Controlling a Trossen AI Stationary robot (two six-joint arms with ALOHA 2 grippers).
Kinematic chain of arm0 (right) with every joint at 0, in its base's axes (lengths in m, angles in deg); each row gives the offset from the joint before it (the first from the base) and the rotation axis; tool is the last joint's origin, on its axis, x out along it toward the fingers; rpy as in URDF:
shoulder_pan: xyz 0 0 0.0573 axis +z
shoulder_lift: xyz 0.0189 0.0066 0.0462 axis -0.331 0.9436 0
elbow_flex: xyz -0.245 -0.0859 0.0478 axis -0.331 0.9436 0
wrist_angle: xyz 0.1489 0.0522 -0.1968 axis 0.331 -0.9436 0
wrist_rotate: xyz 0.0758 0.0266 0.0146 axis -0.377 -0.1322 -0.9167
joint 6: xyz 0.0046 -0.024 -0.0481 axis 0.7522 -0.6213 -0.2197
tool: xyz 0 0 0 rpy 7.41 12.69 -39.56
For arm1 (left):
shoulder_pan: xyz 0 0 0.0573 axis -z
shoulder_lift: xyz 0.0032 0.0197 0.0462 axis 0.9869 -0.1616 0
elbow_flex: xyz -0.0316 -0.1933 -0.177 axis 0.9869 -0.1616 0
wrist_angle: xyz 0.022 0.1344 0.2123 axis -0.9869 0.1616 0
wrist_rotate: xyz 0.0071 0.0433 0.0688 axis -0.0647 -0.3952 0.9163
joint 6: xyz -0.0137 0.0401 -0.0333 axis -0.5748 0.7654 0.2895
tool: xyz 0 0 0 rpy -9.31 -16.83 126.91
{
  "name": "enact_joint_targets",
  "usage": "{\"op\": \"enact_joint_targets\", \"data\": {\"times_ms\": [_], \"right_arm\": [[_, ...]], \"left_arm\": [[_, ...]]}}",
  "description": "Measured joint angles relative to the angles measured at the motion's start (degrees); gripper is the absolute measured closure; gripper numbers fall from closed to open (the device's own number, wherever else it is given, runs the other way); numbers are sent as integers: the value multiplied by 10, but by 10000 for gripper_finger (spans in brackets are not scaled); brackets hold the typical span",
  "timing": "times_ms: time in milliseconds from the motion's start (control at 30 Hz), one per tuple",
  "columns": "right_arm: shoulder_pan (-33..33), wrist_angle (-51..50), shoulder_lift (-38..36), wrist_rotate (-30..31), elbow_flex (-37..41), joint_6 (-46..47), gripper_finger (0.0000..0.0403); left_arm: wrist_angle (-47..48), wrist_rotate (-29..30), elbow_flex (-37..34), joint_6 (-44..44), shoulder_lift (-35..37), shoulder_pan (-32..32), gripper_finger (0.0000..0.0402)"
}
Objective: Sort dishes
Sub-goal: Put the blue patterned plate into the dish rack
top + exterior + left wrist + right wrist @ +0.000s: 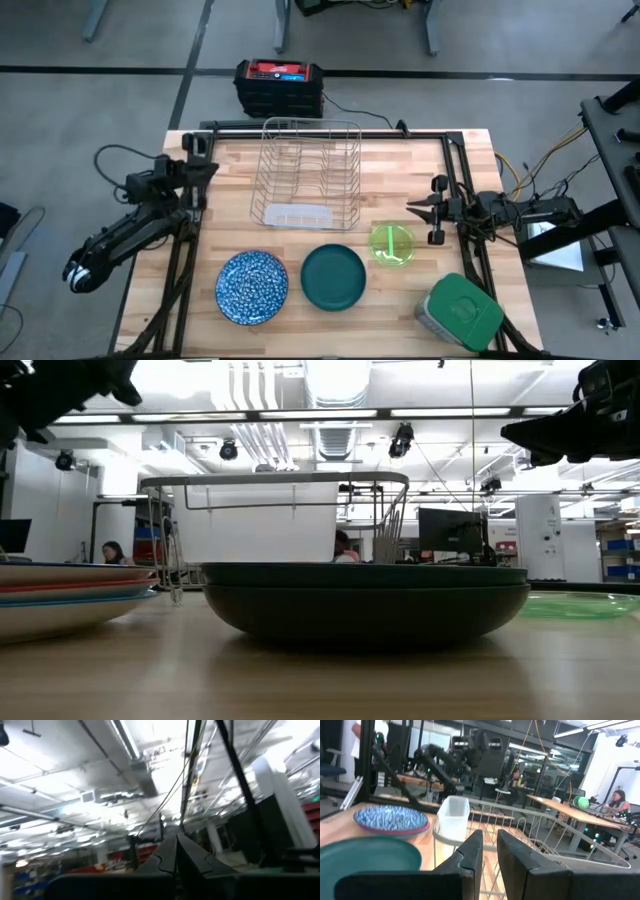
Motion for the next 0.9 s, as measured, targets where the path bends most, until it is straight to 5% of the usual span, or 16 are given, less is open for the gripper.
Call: {"op": "enact_joint_targets", "data": {"times_ms": [400,600,767,900], "right_arm": [[0,48,49,15,-91,-31,373],[0,49,163,16,-181,-36,379],[0,46,284,16,-255,-40,380],[0,45,370,16,-310,-44,378]], "left_arm": [[9,-25,0,-44,-24,64,401],[9,34,0,-59,-43,106,401],[37,26,0,-85,-56,174,401],[113,105,5,-22,-56,245,401]]}}
